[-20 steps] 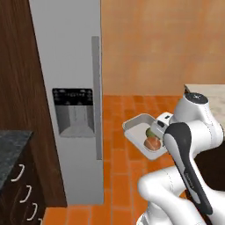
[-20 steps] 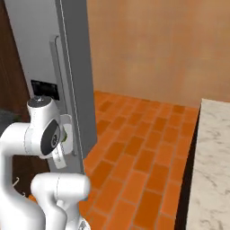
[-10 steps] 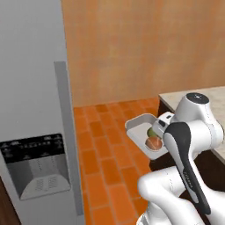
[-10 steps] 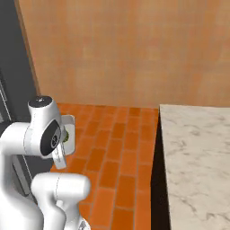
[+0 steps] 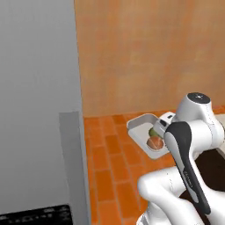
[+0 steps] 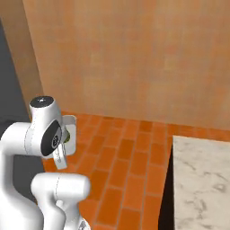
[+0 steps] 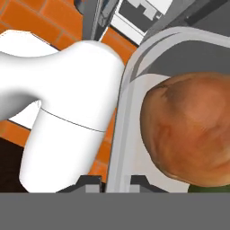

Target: Take the meat container that has the chicken drumstick and place it on the second highest rack of the freezer. Then take the vegetable container that has the onion and lime and place it on the highest rack of the freezer.

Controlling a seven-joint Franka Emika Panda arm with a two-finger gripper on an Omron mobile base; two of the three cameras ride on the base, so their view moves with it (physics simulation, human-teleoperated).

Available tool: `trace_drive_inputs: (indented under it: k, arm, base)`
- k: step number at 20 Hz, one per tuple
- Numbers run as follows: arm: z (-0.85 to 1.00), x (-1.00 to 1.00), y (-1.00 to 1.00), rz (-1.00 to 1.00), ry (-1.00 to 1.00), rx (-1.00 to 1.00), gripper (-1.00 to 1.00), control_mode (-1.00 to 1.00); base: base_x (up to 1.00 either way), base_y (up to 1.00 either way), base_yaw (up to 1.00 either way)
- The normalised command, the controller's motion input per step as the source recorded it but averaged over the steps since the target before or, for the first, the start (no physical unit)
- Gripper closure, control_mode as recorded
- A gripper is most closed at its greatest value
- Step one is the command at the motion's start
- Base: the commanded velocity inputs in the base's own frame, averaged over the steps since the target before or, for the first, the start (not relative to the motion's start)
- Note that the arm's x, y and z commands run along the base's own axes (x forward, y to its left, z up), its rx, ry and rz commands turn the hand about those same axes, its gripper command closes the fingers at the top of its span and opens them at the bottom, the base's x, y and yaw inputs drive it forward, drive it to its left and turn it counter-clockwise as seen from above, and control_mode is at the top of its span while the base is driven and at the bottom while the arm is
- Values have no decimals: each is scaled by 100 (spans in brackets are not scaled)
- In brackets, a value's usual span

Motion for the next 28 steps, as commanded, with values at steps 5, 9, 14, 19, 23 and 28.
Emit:
trace_drive_inputs:
  k: [5, 9, 14, 19, 23, 28]
  arm:
    - [0, 0, 0, 0, 0, 0, 100, 100]
    - [0, 0, 0, 0, 0, 0, 100, 100]
    - [0, 0, 0, 0, 0, 0, 100, 100]
    - [0, 0, 0, 0, 0, 0, 100, 100]
    - [0, 0, 0, 0, 0, 0, 100, 100]
    - [0, 0, 0, 0, 0, 0, 100, 100]
  base:
    - [100, -3, 63]
    - [96, -5, 72]
    - [41, 1, 75]
    - [0, 14, 75]
    - [-5, 11, 70]
    - [6, 5, 64]
